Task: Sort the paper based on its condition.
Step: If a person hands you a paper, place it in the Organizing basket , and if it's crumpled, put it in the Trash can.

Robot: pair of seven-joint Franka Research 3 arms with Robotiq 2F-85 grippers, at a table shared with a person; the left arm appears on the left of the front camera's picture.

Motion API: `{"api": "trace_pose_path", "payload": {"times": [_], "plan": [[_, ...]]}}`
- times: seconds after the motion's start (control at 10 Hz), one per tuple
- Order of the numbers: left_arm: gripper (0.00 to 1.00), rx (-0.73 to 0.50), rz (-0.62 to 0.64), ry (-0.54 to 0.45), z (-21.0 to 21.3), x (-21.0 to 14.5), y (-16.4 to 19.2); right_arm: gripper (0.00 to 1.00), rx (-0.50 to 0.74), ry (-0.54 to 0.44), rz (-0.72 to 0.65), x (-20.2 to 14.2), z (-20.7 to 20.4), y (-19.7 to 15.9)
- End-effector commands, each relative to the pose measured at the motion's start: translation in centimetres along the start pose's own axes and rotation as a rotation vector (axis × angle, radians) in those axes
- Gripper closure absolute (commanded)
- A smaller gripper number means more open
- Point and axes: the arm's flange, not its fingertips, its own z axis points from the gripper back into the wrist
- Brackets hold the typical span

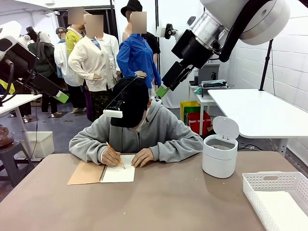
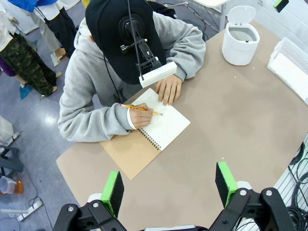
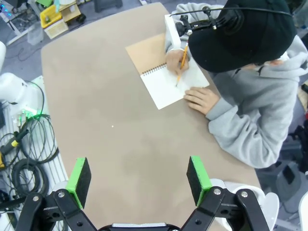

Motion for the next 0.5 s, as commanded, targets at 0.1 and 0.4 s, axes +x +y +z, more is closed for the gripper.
{"api": "trace_pose_path", "payload": {"times": [0.1, 0.4], "plan": [[0.0, -0.015, 0.018, -0.005, 0.03, 0.0, 0.01, 0.0, -0.004, 0.003, 0.002, 0.21, -0.07, -0.12], [0.0, -0.015, 0.018, -0.005, 0.03, 0.0, 0.01, 0.0, -0.004, 0.003, 0.002, 0.21, -0.07, -0.12]]}}
